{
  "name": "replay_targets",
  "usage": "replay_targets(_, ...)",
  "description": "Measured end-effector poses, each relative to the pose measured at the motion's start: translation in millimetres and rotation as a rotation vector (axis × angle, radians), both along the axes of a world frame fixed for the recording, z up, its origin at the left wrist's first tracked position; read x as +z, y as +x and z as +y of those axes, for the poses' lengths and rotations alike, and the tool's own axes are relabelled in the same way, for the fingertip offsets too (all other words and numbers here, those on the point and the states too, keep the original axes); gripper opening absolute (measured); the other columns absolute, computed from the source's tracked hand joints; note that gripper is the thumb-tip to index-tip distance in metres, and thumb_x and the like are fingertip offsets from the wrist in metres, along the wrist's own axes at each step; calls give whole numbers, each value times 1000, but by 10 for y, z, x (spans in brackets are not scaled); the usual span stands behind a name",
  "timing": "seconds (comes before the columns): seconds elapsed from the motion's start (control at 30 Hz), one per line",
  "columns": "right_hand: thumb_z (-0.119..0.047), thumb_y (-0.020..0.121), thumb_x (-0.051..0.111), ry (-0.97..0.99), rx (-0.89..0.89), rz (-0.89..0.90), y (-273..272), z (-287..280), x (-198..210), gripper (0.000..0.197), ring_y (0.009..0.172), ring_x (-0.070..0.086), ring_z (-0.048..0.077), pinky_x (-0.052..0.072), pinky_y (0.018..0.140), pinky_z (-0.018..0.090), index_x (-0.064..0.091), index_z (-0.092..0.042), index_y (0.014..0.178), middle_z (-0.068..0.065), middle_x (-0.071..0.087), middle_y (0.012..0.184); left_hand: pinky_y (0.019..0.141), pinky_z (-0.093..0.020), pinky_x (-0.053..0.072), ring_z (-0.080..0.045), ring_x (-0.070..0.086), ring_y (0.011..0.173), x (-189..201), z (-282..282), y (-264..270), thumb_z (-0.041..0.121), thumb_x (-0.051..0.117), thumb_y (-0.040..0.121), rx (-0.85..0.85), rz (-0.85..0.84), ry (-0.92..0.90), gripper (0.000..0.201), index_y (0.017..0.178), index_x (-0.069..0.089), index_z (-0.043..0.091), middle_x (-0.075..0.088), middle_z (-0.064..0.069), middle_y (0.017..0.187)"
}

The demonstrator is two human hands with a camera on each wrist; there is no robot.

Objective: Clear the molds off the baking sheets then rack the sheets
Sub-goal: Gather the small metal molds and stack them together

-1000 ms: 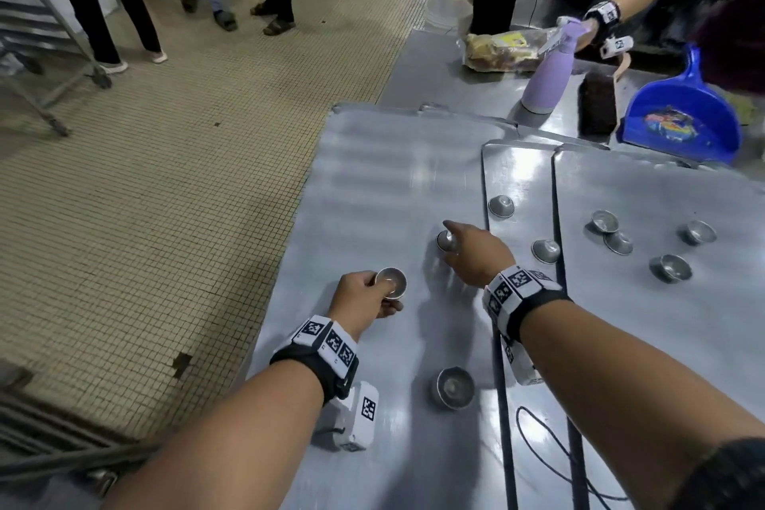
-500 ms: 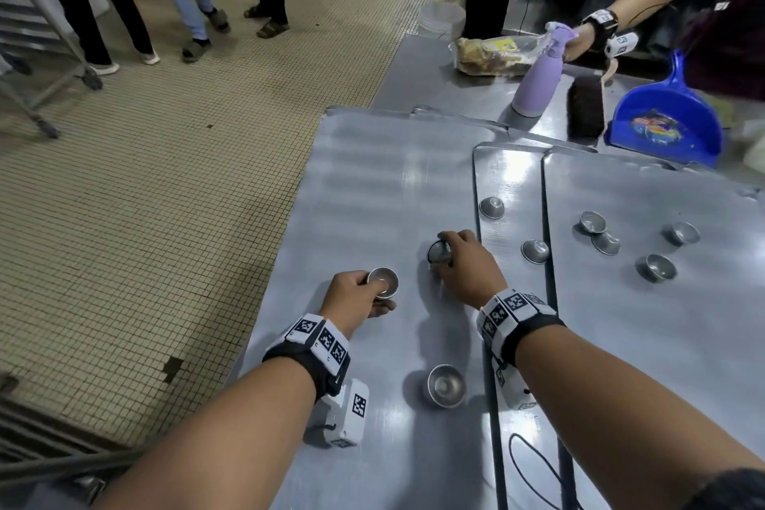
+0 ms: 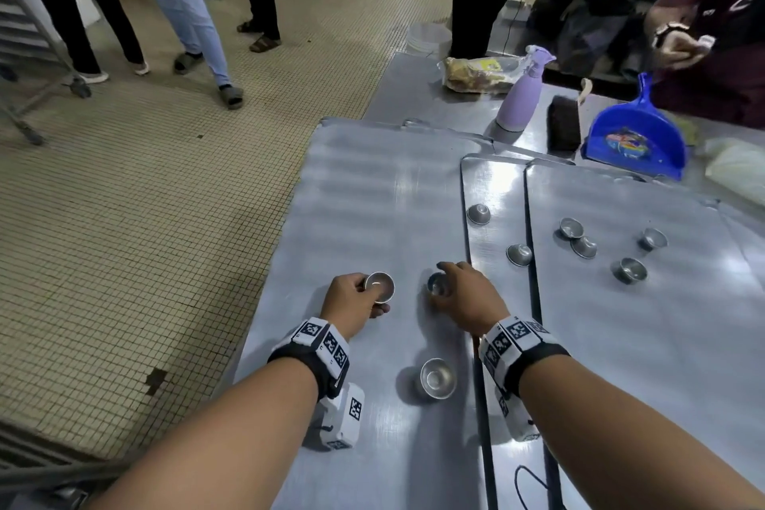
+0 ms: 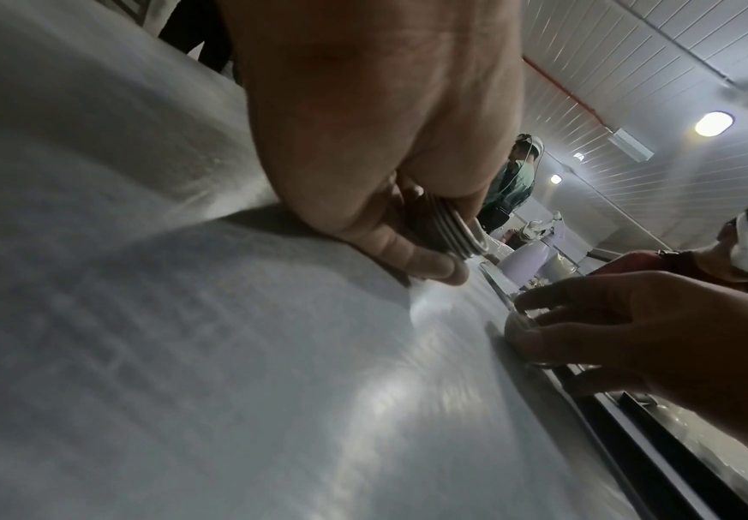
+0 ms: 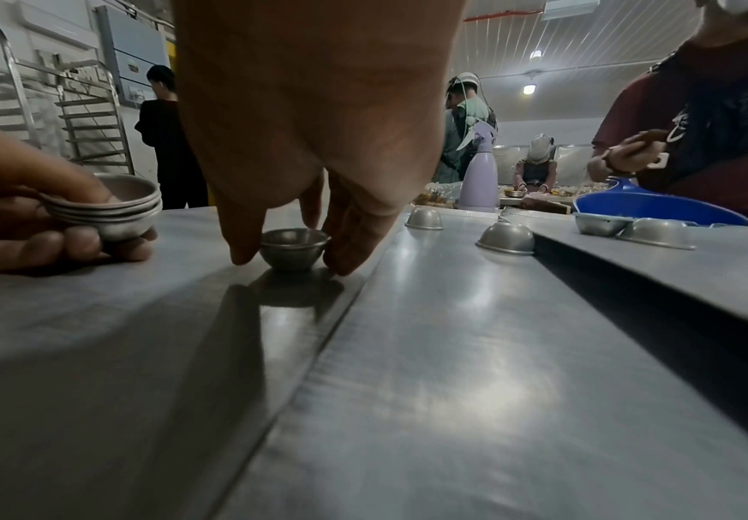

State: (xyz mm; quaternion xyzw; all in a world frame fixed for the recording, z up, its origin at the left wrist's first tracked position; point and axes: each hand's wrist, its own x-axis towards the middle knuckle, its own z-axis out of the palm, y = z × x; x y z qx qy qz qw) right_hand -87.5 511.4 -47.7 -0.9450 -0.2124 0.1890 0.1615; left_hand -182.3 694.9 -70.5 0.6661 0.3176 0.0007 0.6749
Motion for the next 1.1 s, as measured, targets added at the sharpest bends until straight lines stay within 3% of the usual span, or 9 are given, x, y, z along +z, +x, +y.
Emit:
replay_targets(0.13, -35, 89, 65, 2, 4, -23, -49, -70, 46, 27, 103, 59, 30, 37, 75, 29, 61, -13, 104, 4, 53, 101, 65, -34, 58, -26, 72, 63, 85, -8, 23, 0, 59, 93, -13, 33, 15, 9, 89, 66, -2, 69, -18, 78)
replay_targets(0.23, -34, 85, 72, 119, -10, -63, -82, -89, 190, 31, 101, 61, 27, 47, 82, 33, 65, -16, 108, 6, 63, 107, 69, -37, 55, -27, 73, 66, 209, -34, 73, 3, 60, 92, -6, 44, 13, 8, 87, 66, 1, 69, -18, 77)
replay_targets(0.37, -38, 83, 74, 288, -29, -111, -116, -101, 365, 39, 98, 66, 22, 52, 83, 37, 62, -22, 116, -1, 72, 107, 60, -28, 54, -24, 74, 66, 428, -139, 181, 8, 61, 91, -19, 25, -28, 10, 84, 67, 4, 69, -11, 76)
replay_targets(0.47, -45, 83, 74, 367, -51, -125, -138, -119, 448, 57, 103, 66, 20, 52, 87, 34, 56, -23, 131, -1, 72, 113, 73, -36, 63, -29, 70, 72, 592, -247, 284, 3, 62, 91, -8, -51, -156, 11, 83, 67, -3, 64, -19, 86)
replay_targets(0.57, -47, 83, 74, 414, -58, -133, -165, -134, 500, 58, 105, 66, 19, 52, 88, 34, 54, -25, 132, -2, 72, 114, 77, -42, 62, -29, 65, 82, 718, -379, 362, 12, 53, 96, -70, -63, -177, 15, 85, 62, 6, 63, -18, 95)
replay_targets(0.73, -53, 80, 72, 415, -118, -169, -173, -196, 489, 57, 100, 67, 22, 54, 85, 39, 52, -33, 130, -1, 73, 110, 60, -36, 58, -22, 65, 63, 805, -591, 455, 16, 45, 94, -69, -76, -333, 26, 75, 59, 4, 63, -15, 71)
replay_targets(0.83, -55, 79, 72, 400, -133, -171, -194, -226, 448, 62, 104, 67, 20, 54, 87, 38, 51, -34, 133, -2, 72, 113, 59, -35, 56, -21, 63, 59, 759, -604, 468, 17, 46, 94, -87, -68, -345, 27, 74, 61, 4, 64, -10, 64)
replay_targets(1.03, -58, 87, 64, 338, -224, -148, -287, -377, 381, 62, 109, 66, 15, 52, 90, 33, 51, -28, 139, -2, 66, 128, 61, -32, 60, -32, 66, 77, 587, -492, 480, 8, 64, 89, -111, -24, -326, 19, 95, 68, -10, 66, -22, 84)
replay_targets(1.1, -54, 90, 62, 289, -282, -161, -274, -496, 339, 54, 105, 66, 15, 52, 89, 33, 55, -26, 135, -3, 67, 127, 60, -28, 60, -31, 67, 71, 528, -471, 507, 2, 66, 88, -163, -16, -234, 13, 93, 68, -10, 64, -21, 86)
